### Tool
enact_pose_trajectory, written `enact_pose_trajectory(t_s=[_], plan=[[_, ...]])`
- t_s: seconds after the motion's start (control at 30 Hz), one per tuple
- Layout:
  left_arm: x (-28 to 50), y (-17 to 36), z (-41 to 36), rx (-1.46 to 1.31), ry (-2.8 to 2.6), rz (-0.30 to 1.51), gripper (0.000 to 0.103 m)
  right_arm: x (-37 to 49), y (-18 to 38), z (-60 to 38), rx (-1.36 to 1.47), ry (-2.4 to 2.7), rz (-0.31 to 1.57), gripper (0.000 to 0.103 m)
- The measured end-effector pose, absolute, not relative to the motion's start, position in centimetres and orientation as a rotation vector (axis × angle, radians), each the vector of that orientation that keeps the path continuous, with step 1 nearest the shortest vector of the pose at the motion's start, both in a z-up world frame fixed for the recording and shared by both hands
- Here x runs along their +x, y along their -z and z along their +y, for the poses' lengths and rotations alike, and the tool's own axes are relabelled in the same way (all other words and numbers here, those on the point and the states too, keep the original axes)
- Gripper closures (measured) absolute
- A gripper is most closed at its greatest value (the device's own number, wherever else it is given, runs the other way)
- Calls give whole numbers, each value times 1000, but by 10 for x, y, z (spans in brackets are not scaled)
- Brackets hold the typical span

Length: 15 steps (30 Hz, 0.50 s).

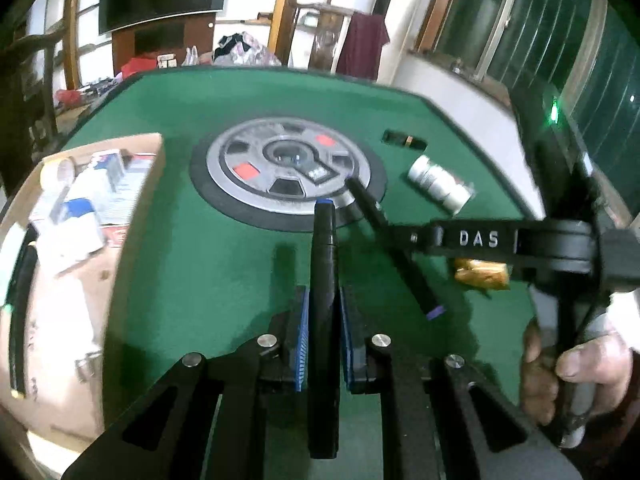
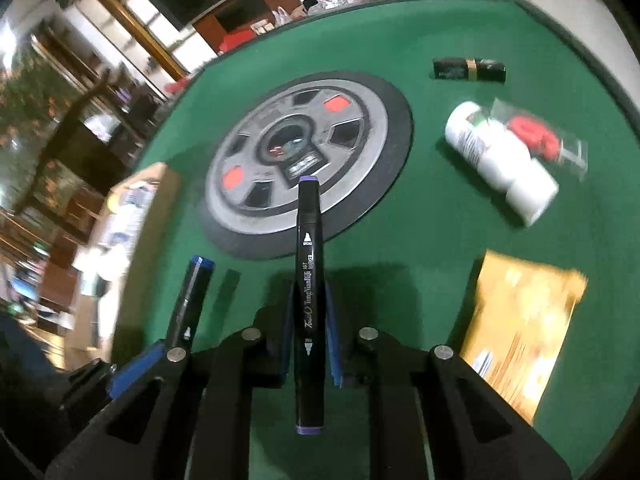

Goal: Organize objects
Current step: 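Carry both markers into the tray and open both grippers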

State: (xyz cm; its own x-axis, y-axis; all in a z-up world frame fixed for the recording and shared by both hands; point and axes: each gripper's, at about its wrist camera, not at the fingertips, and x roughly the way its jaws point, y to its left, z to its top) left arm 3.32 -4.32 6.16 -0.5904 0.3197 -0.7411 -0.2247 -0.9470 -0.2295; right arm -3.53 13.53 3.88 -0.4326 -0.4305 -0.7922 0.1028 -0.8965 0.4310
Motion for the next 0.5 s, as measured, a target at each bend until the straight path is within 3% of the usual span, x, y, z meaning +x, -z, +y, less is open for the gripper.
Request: enact_pose_trajectory(t_s=[0.5], plan=[[91, -122, -160, -1040, -2739, -352, 91, 9, -95, 44, 1280, 2211, -478, 90]])
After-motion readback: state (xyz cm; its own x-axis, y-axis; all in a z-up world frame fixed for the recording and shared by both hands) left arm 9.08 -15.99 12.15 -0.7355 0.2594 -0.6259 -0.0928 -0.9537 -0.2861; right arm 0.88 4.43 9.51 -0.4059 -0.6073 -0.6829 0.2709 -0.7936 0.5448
